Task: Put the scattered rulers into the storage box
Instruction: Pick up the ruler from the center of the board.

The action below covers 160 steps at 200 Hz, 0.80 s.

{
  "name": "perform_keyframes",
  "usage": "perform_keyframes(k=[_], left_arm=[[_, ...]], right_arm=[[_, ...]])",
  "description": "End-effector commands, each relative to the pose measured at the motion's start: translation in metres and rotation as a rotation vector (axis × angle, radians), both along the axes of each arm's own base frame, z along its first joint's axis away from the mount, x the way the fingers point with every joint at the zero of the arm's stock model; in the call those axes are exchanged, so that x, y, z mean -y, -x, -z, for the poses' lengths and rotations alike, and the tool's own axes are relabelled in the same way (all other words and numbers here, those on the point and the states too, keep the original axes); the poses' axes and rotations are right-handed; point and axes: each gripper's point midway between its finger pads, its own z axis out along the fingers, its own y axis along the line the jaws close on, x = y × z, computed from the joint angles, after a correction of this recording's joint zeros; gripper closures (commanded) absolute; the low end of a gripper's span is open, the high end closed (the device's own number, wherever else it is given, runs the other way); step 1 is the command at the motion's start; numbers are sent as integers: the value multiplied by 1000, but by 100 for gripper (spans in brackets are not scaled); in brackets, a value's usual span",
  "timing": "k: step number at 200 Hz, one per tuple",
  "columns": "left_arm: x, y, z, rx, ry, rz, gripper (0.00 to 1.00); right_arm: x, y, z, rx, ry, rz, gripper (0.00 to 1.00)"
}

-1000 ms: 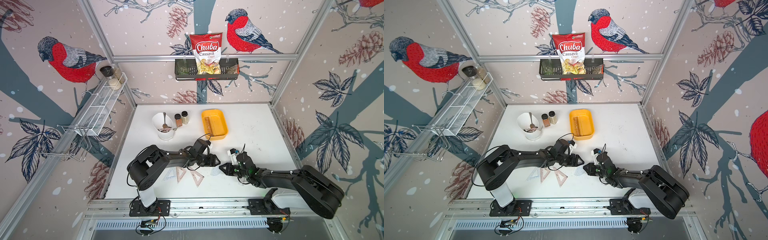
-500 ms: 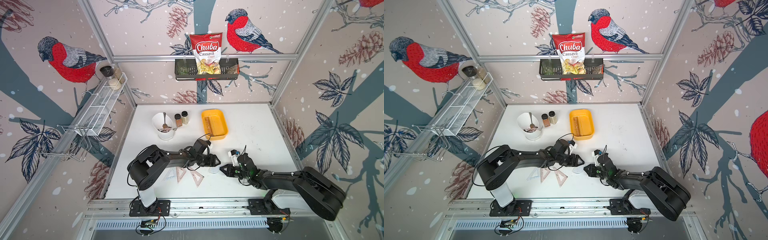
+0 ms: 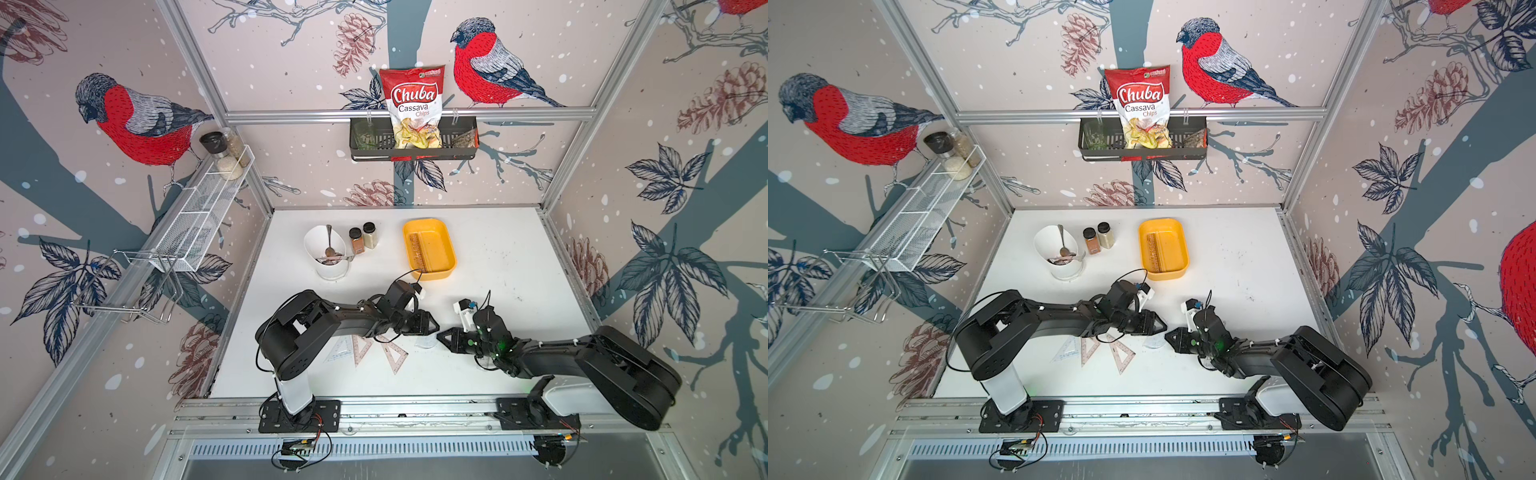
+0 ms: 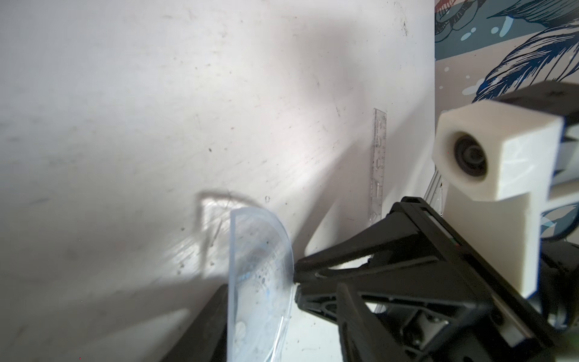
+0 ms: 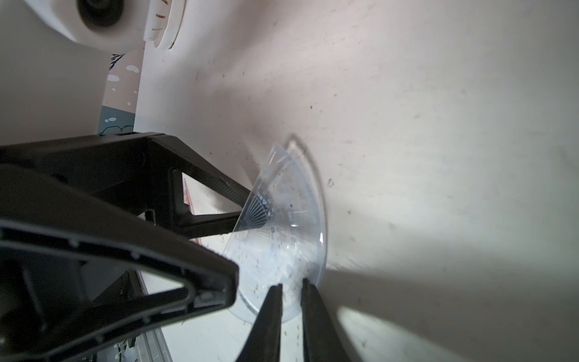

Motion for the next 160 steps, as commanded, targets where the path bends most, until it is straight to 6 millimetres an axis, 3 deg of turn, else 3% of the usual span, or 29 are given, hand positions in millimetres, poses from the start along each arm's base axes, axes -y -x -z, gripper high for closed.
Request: perform_keyframes(k=[1,41,72,98,122,160], left_arm=[[-21,17,25,-92,-122,-14,59],[-21,16,24,-92,-127,-17,81],[-16,10,9,-81,-87,-28,100],[-5,-1,-21,-68,33,-10,100],[6,-12,-61,-51,185,34,100],[10,-35,-120,-3,367,74,100]], right_arm=[[11,10,19,-75,70,12,81],[8,7,13,-55,74,-1,81],[7,-5,-15,20,38,-3,76],[6,-18,-48,97,-51,-32,69],[5,-30,-84,139,-201,-83,60],[0,-46,-117,171,-336,-148,55]])
